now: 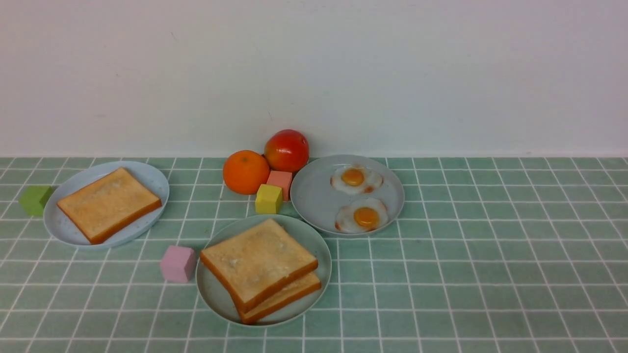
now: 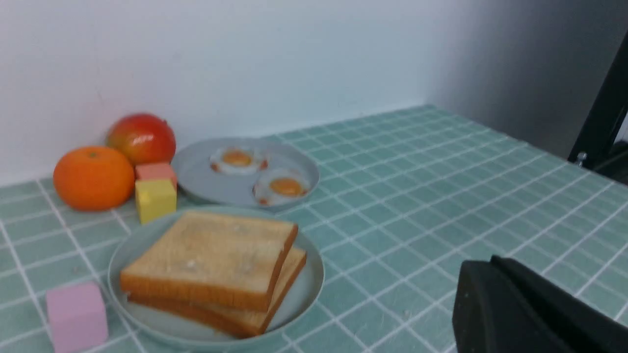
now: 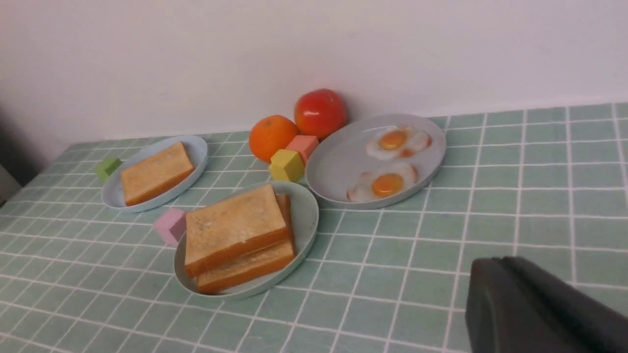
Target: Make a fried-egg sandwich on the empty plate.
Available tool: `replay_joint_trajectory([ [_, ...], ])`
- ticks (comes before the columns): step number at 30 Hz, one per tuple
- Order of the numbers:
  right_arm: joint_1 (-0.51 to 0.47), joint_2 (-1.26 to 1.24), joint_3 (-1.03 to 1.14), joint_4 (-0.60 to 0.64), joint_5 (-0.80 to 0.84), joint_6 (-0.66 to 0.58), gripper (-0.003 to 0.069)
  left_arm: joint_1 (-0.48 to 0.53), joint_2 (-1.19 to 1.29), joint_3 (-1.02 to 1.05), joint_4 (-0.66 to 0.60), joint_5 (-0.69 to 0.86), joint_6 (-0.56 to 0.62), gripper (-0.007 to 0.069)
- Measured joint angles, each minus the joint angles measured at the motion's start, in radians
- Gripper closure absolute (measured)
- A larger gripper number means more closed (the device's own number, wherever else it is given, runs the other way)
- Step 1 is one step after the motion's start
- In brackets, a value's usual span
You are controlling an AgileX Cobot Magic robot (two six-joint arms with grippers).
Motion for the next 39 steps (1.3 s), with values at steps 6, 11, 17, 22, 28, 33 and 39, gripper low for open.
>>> replay_joint_trajectory([
  [6, 0.000, 0.000, 0.088, 0.000, -0.018, 0.002, 0.0655, 0.000, 0.000, 0.000, 0.000, 0.040, 0.000, 0.0638],
  [11, -0.078, -0.016, 0.144, -0.061, -0.029, 0.001, 0.0661, 0.000, 0.000, 0.000, 0.000, 0.045, 0.000, 0.0638],
  [17, -0.370, -0.052, 0.261, -0.013, -0.133, -0.131, 0.0673, 0.000, 0.000, 0.000, 0.000, 0.048, 0.000, 0.0637],
  [22, -0.470, -0.151, 0.330, 0.078, -0.159, -0.292, 0.0673, 0.000, 0.000, 0.000, 0.000, 0.050, 0.000, 0.0636],
  [28, -0.485, -0.168, 0.332, 0.118, -0.075, -0.350, 0.0673, 0.000, 0.000, 0.000, 0.000, 0.054, -0.001, 0.0631],
  [33, -0.485, -0.169, 0.328, 0.130, -0.051, -0.424, 0.0673, 0.000, 0.000, 0.000, 0.000, 0.054, -0.001, 0.0627],
  [39, -0.485, -0.169, 0.326, 0.139, -0.046, -0.466, 0.0673, 0.000, 0.000, 0.000, 0.000, 0.054, -0.001, 0.0624],
])
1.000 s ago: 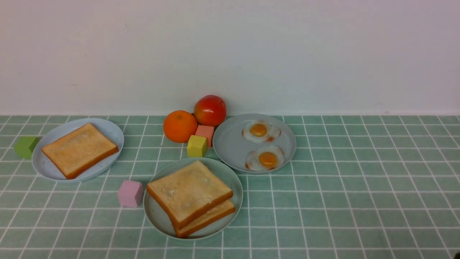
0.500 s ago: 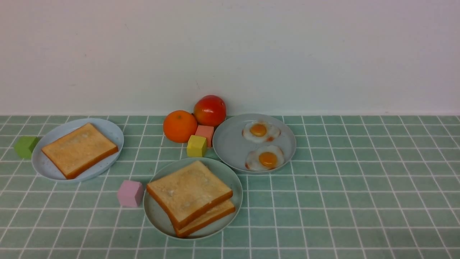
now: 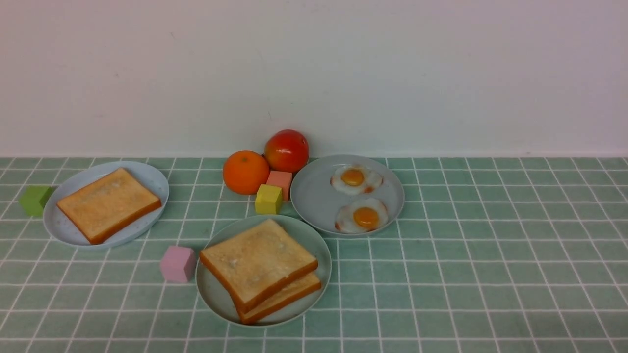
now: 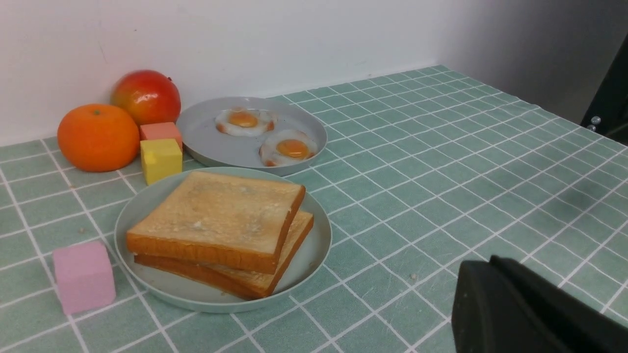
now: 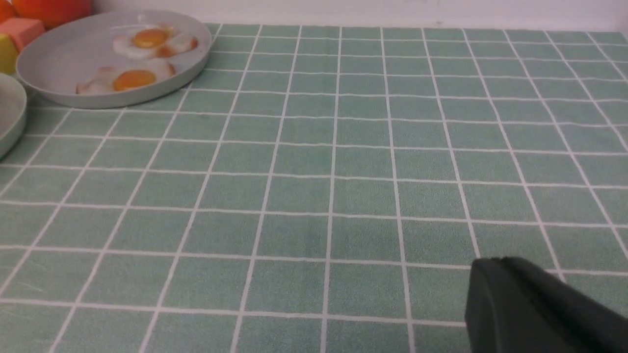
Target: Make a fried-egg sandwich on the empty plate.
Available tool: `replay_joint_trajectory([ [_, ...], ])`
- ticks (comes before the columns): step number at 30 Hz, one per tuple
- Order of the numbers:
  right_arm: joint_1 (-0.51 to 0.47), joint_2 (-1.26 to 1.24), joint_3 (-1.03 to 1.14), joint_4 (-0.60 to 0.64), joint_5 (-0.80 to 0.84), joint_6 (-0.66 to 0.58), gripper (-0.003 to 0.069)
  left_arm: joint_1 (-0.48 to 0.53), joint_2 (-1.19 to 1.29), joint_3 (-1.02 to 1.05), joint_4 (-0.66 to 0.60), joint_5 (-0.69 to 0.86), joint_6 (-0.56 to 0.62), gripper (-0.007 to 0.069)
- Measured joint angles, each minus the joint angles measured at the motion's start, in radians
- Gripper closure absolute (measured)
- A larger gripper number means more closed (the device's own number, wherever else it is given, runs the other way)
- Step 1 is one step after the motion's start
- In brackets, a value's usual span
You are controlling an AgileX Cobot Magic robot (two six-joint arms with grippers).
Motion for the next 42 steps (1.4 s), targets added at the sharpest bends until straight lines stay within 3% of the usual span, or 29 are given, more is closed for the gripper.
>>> replay_joint_trajectory([
  [21, 0.000, 0.000, -0.001, 0.005, 0.004, -0.006, 0.0664, 0.010, -0.002, 0.008, 0.018, -0.014, 0.000, 0.0606],
  [23, 0.000, 0.000, -0.001, 0.006, 0.004, -0.007, 0.0664, 0.047, -0.012, 0.010, 0.018, -0.024, 0.000, 0.0615],
  [24, 0.000, 0.000, -0.001, 0.006, 0.004, -0.007, 0.0664, 0.140, -0.035, 0.010, 0.010, -0.036, -0.001, 0.0638],
  [25, 0.000, 0.000, -0.001, 0.006, 0.004, -0.007, 0.0664, 0.153, -0.038, 0.010, 0.007, -0.036, -0.002, 0.0638],
  [26, 0.000, 0.000, -0.001, 0.006, 0.004, -0.007, 0.0662, 0.252, -0.055, 0.010, -0.004, -0.033, -0.002, 0.0638],
  [28, 0.000, 0.000, -0.001, 0.006, 0.004, -0.007, 0.0662, 0.357, -0.065, 0.010, -0.017, -0.019, -0.003, 0.0638],
  [29, 0.000, 0.000, -0.001, 0.006, 0.004, -0.007, 0.0660, 0.470, -0.068, 0.018, -0.030, 0.000, -0.003, 0.0638],
  [33, 0.000, 0.000, -0.001, 0.006, 0.004, -0.007, 0.0659, 0.655, -0.068, 0.077, -0.065, 0.024, -0.007, 0.0638],
  [38, 0.000, 0.000, -0.001, 0.006, 0.004, -0.007, 0.0655, 0.712, -0.068, 0.107, -0.109, 0.169, -0.007, 0.0638],
  [42, 0.000, 0.000, -0.001, 0.006, 0.004, -0.007, 0.0654, 0.712, -0.068, 0.107, -0.116, 0.179, -0.007, 0.0638],
])
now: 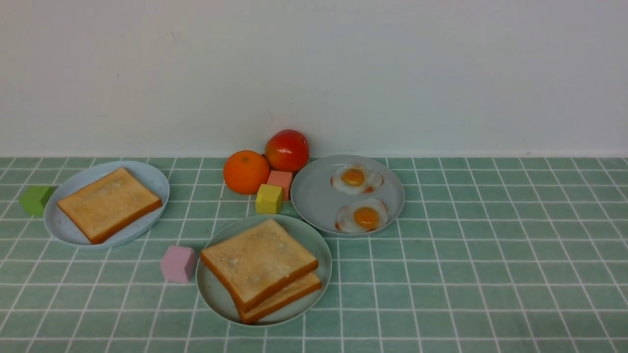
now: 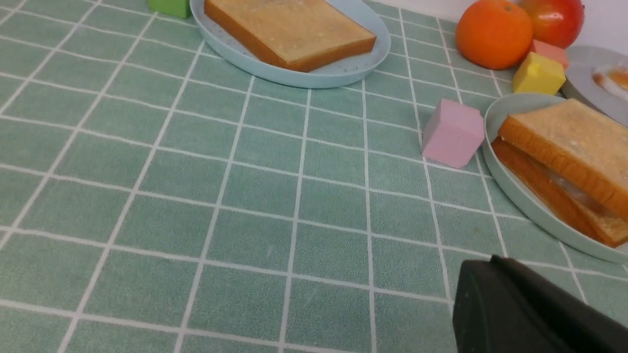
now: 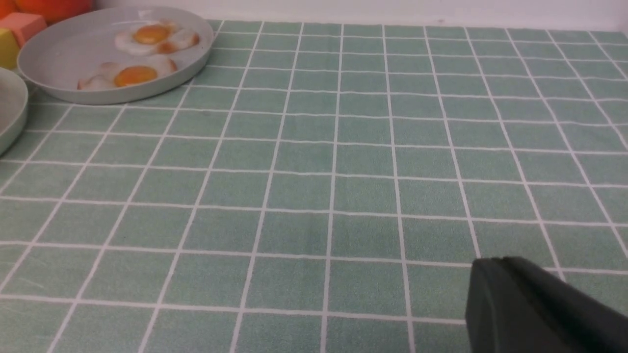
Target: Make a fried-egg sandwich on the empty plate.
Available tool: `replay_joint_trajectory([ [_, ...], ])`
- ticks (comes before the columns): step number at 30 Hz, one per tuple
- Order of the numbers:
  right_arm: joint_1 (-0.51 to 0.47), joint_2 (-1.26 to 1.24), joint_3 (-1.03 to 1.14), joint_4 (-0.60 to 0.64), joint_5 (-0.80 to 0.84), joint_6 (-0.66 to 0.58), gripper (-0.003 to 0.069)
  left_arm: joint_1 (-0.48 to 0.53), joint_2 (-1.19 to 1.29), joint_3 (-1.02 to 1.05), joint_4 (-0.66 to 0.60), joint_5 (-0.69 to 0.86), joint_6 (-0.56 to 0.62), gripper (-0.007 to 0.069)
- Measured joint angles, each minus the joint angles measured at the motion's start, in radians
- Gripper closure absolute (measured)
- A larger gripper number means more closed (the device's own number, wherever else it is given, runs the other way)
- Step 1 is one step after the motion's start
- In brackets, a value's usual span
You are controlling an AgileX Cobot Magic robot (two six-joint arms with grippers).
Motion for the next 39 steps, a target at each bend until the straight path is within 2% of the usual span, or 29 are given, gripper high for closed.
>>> replay_joint_trajectory([
  [39, -0.001, 0.000, 0.000, 0.000, 0.000, 0.000, 0.0612, 0.000, 0.000, 0.000, -0.001, 0.001, -0.003, 0.0638],
])
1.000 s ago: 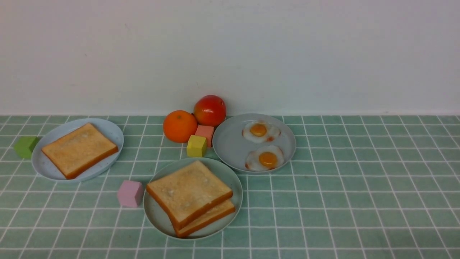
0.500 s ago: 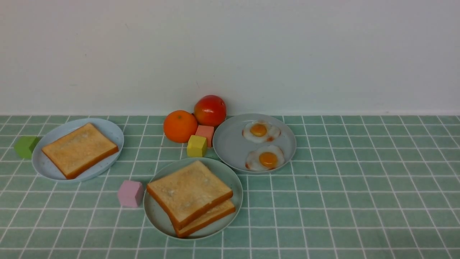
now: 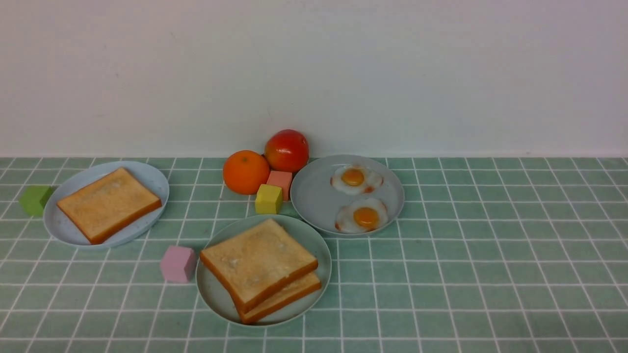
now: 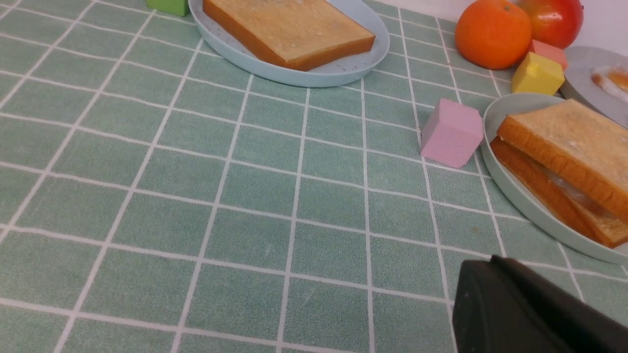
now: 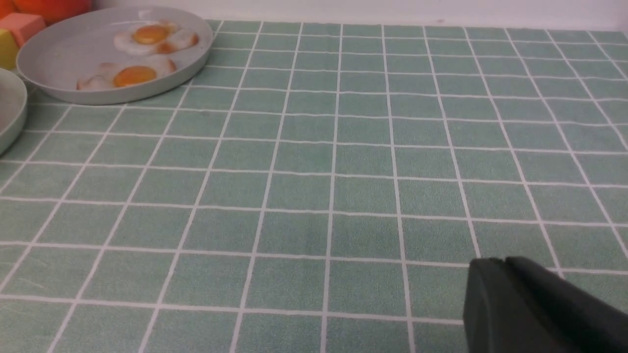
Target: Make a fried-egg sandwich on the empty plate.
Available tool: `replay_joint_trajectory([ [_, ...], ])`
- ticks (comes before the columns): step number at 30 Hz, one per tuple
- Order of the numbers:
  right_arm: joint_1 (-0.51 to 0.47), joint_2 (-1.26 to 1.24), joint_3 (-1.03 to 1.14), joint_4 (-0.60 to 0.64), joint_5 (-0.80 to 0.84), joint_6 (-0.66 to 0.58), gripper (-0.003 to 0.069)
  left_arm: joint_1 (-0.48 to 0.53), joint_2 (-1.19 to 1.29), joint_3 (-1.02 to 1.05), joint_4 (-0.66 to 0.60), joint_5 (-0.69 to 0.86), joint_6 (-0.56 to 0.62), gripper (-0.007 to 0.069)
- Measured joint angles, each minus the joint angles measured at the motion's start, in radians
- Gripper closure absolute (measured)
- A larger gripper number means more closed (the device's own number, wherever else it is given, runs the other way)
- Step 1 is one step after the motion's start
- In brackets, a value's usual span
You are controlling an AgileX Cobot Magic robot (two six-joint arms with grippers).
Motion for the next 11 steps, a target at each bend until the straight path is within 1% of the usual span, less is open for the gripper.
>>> replay_joint_trajectory([
  [11, 0.000, 0.000, 0.000, 0.000, 0.000, 0.000, 0.0596, 0.000, 0.000, 0.000, 0.000, 0.000, 0.000, 0.0631],
])
